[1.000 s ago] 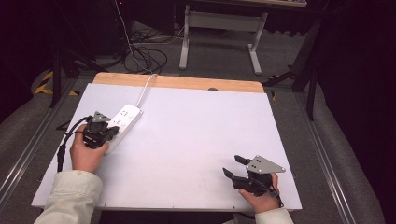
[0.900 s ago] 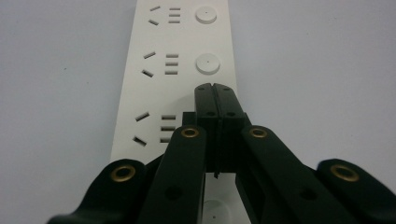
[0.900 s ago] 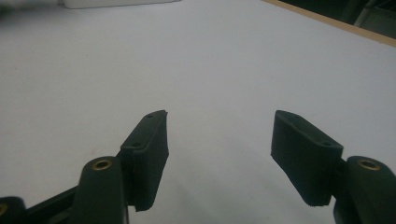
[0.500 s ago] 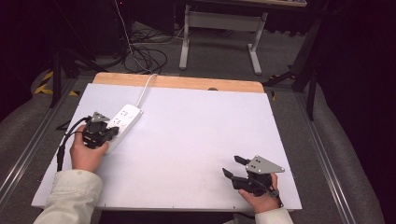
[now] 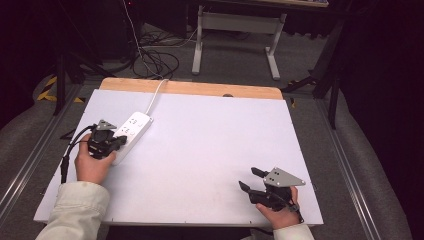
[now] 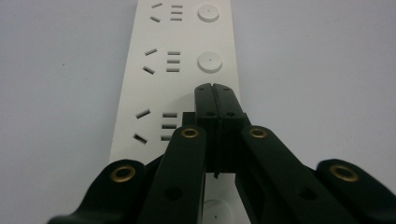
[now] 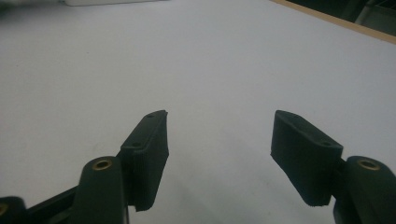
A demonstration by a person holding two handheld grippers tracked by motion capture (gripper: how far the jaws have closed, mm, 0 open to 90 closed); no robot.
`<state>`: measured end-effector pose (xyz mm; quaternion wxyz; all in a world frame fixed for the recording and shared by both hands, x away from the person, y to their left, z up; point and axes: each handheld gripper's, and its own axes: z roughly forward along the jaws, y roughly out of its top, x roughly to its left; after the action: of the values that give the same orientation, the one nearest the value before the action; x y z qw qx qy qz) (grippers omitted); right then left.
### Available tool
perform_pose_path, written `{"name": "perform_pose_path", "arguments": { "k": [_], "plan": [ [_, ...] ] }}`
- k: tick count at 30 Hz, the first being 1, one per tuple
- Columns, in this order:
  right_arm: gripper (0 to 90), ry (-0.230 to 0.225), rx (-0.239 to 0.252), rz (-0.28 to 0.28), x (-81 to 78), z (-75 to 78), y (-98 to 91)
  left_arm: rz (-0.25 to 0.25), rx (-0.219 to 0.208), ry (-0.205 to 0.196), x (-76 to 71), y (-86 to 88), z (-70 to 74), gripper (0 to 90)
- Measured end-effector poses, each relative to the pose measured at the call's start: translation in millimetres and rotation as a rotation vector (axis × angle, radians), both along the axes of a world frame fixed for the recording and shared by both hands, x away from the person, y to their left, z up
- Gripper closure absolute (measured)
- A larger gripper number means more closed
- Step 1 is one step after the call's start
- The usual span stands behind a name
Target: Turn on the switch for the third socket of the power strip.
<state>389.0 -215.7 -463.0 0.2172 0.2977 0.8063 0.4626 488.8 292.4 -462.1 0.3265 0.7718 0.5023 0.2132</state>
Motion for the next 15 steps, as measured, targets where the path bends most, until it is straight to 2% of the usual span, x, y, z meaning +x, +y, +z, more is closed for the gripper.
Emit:
{"name": "perform_pose_path", "arguments": {
  "k": [2,6,10,15],
  "plan": [
    [37.0,-0.002,0.003,-0.005,-0.2,0.4,-0.5,0.026,-0.008,0.007,-3.5,-2.7,5.1,90.0],
    [37.0,0.002,0.007,-0.013,-1.4,0.2,-0.1,-0.005,-0.043,-0.011,-11.2,-6.4,20.8,90.0],
    [37.0,-0.001,0.001,-0.013,-3.2,0.2,0.2,-0.021,-0.004,-0.023,-17.2,-13.1,29.5,90.0],
    [37.0,-0.001,0.002,-0.012,-3.1,-0.1,0.5,-0.041,0.01,-0.008,-23.7,-16.6,41.3,90.0]
  ]
}}
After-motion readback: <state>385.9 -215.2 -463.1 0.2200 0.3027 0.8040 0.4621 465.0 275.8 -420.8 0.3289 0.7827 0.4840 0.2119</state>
